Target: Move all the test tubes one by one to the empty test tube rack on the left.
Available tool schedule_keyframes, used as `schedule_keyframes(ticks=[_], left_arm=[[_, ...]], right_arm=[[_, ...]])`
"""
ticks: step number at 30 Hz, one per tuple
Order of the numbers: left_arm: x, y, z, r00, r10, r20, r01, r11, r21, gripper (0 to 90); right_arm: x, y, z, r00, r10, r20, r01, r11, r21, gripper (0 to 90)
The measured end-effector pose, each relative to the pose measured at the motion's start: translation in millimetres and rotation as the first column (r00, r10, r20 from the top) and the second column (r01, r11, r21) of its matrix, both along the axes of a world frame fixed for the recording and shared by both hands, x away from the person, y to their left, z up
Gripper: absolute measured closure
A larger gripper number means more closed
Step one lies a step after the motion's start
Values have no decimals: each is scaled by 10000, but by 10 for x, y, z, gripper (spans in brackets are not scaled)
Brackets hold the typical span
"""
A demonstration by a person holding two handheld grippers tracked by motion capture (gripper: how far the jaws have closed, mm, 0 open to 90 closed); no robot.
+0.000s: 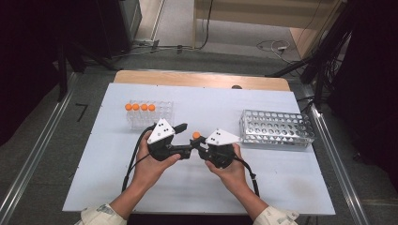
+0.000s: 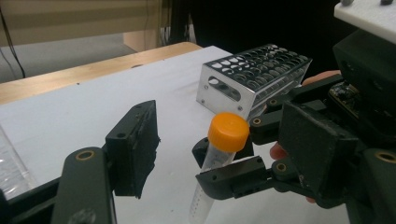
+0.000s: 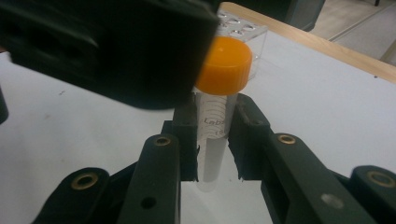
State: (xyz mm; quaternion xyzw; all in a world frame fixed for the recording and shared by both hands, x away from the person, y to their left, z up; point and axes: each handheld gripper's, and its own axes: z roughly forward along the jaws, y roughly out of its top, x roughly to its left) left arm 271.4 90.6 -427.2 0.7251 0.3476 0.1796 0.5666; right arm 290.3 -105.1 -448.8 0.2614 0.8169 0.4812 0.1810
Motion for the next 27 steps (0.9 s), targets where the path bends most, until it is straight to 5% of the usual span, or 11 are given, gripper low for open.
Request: schedule_keyframes(ticks=[7,16,27], left_arm=[[6,-32,-38,9999,-170,6,169,9998,119,344],[-9,-45,-60,9993,-354,93,351,9990,289,568],[-10,-48,-74,9984,-553,-128,556,9981,273,693]], right_arm=[[-32,34,-6,9998,148,-160,-147,9999,38,714],[-56,60,-4,9995,299,-140,-299,9995,30,714],[-56,56,-7,9995,276,-177,-276,9996,23,712]])
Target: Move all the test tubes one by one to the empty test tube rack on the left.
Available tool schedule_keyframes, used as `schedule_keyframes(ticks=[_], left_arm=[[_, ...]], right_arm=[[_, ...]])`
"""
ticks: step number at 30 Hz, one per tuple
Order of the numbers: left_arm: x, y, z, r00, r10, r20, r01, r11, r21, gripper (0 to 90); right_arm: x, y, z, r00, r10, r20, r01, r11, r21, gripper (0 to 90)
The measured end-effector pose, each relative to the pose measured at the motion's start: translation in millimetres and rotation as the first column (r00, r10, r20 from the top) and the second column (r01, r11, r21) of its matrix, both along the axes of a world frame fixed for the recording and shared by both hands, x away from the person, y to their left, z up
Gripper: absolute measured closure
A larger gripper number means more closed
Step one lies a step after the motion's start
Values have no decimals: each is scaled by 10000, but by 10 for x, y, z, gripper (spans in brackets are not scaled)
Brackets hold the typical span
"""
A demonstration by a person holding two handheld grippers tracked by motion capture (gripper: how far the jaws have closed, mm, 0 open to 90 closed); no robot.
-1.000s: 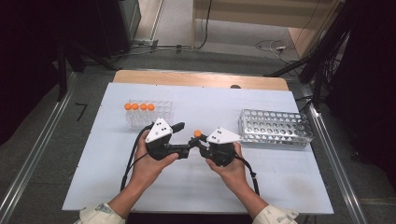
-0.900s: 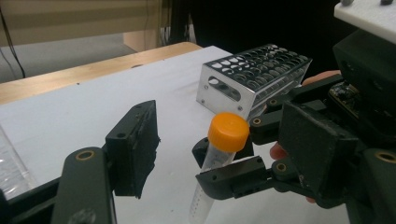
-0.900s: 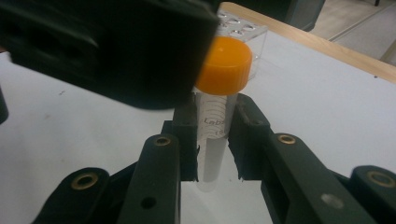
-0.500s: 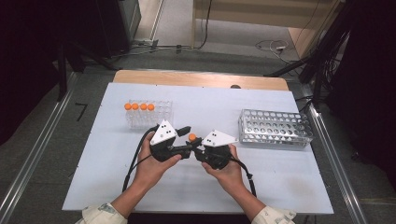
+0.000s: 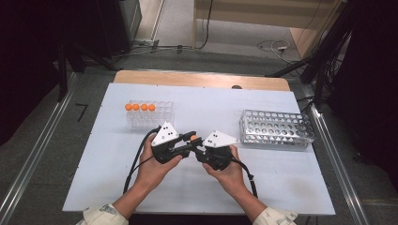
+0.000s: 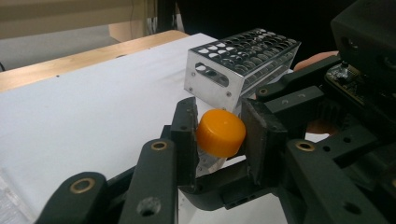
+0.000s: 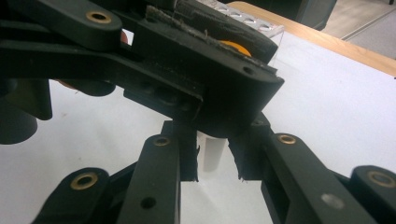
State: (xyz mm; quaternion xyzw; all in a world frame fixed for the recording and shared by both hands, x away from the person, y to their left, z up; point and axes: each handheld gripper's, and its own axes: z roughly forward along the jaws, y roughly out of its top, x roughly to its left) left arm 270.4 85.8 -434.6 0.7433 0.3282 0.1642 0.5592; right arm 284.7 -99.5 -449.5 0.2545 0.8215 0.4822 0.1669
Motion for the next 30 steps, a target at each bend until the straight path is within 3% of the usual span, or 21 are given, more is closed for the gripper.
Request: schedule_keyframes(ticks=[9,16,19,26,30], left_arm=[[2,13,8,10000,-33,-59,33,10000,-72,704],[28,84,69,9999,130,-1,-130,9995,-299,705],[63,140,118,9994,334,37,-332,9985,-443,705],[231,313,233,9946,1031,-90,-1035,9890,-1053,705],[335,441,311,9893,1458,-86,-1459,9834,-1079,705]], right_arm=[[-3,-2,-1,10000,61,-32,-60,10000,69,679],[4,-18,18,9995,-192,-252,200,9992,344,355],[28,-79,8,9981,-395,-470,416,9981,450,295],[38,-277,-7,9946,-783,-679,816,9955,473,283],[34,-379,2,9933,-939,-671,972,9941,473,284]])
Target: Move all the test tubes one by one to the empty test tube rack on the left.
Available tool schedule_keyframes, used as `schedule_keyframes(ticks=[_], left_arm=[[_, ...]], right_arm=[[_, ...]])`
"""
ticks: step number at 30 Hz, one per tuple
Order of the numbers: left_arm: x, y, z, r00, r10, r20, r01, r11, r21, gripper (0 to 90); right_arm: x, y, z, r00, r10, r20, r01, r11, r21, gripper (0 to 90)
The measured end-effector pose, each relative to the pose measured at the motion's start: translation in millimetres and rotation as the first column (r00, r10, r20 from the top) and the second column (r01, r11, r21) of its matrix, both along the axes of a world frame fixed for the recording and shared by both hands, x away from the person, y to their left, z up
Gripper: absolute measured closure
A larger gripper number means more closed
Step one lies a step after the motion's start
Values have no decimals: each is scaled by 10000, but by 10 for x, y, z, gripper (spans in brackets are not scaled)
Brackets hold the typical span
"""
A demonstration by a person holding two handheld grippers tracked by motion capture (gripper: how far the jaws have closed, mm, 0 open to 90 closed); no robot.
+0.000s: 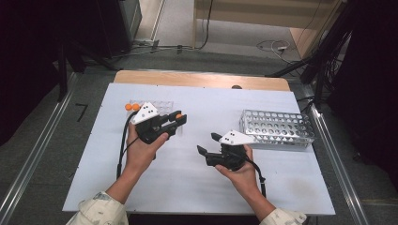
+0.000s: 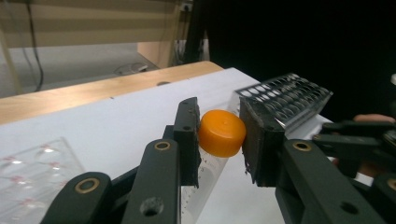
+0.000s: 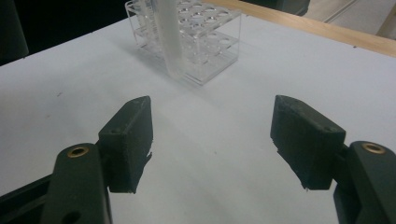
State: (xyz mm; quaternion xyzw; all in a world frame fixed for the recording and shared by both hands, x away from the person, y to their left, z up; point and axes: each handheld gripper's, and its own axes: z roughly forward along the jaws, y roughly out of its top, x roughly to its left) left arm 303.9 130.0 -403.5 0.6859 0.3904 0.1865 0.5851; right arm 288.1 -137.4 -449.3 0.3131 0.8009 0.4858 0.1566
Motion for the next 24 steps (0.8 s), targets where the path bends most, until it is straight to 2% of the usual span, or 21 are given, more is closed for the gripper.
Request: schedule_keyframes(ticks=[5,13,24], left_arm=[[103,163,80,9986,526,36,-525,9984,-218,704],[249,367,89,9922,1247,57,-1245,9918,-303,704],[422,493,32,9804,1971,-26,-1970,9795,-423,704]], right_arm=[[-2,-100,-6,9999,-126,-19,126,9999,-76,288],[-38,-234,-8,9993,-361,-14,360,9992,-158,288],[-53,-333,-9,9983,-578,-70,578,9983,-77,231]])
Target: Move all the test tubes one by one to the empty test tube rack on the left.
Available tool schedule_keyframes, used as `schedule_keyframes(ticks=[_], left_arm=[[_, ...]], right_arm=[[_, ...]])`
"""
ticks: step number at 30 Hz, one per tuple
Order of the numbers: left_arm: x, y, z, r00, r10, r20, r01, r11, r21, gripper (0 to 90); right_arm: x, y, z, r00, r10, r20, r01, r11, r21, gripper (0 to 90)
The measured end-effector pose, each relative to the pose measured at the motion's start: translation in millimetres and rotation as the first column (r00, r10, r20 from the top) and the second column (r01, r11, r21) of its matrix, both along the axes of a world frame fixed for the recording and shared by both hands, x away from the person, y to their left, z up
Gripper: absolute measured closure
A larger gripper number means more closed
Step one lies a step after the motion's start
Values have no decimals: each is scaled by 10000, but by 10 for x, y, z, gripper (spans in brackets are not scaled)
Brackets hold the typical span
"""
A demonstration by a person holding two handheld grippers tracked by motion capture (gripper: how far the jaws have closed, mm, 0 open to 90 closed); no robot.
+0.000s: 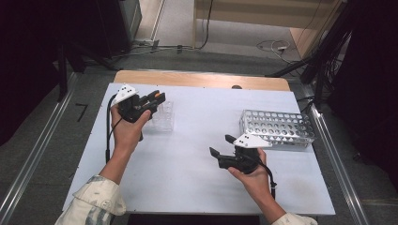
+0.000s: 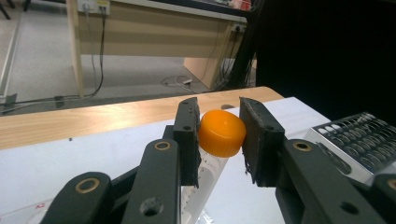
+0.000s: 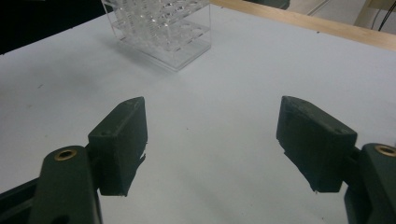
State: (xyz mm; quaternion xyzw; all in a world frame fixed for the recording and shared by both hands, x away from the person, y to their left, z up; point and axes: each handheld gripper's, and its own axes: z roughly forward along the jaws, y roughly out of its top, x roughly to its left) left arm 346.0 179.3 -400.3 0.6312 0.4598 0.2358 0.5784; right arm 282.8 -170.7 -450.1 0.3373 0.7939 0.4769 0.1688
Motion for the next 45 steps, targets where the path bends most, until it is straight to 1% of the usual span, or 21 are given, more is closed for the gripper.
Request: schedule_keyframes(ticks=[4,6,7,11,13,14,17,19,21,22,24,28,32,38,41,43,45], left_arm=[[35,35,-16,9998,203,-21,-203,9998,-76,704],[47,30,-31,9997,262,-18,-262,9996,124,704],[52,26,-40,9997,234,-86,-232,9995,224,704],[74,6,-90,9995,233,-231,-223,9989,410,704],[82,-5,-129,9991,246,-341,-228,9984,513,703],[85,-7,-155,9990,240,-383,-216,9978,628,703],[92,-8,-232,9976,299,-618,-253,9970,731,702],[99,-6,-272,9967,336,-741,-265,9952,937,702],[104,-17,-295,9965,392,-734,-301,9921,1216,700],[103,-18,-301,9968,395,-698,-306,9917,1246,695],[104,-20,-303,9967,411,-697,-324,9921,1213,685],[99,-25,-299,9966,452,-690,-367,9920,1209,618],[85,-28,-295,9967,431,-682,-346,9921,1208,581],[50,-27,-288,9969,430,-664,-359,9939,1042,486],[17,-32,-279,9973,299,-672,-235,9952,952,451],[-22,-36,-263,9976,234,-650,-173,9956,925,429],[-67,-43,-242,9983,117,-563,-72,9968,797,421]], right_arm=[[-1,-3,-11,10000,22,-46,-22,10000,-44,229],[1,-1,-12,10000,22,-50,-23,10000,-48,229],[1,0,-12,10000,25,-61,-25,10000,-46,229],[-3,3,-10,10000,36,-80,-37,10000,-39,229],[-4,3,-10,10000,39,-80,-39,10000,-39,229],[-5,3,-10,9999,61,-81,-61,10000,-46,229],[-5,3,-12,9999,75,-93,-75,10000,-39,230],[-2,4,-16,9999,82,-112,-83,10000,-41,230],[1,7,-24,9999,92,-128,-93,9999,-63,230],[2,9,-26,9999,90,-134,-91,9999,-69,230],[0,14,-26,9998,88,-150,-89,9999,-62,231],[0,14,-29,9999,76,-147,-77,9999,-75,231],[4,9,-32,9999,41,-165,-42,10000,-80,231],[13,-3,-40,9998,-7,-188,6,10000,-76,230],[26,-18,-49,9999,-108,-121,106,9998,-171,231],[33,-34,-48,9998,-149,-142,147,9998,-135,231],[38,-51,-40,9997,-213,-132,212,9997,-114,230]])
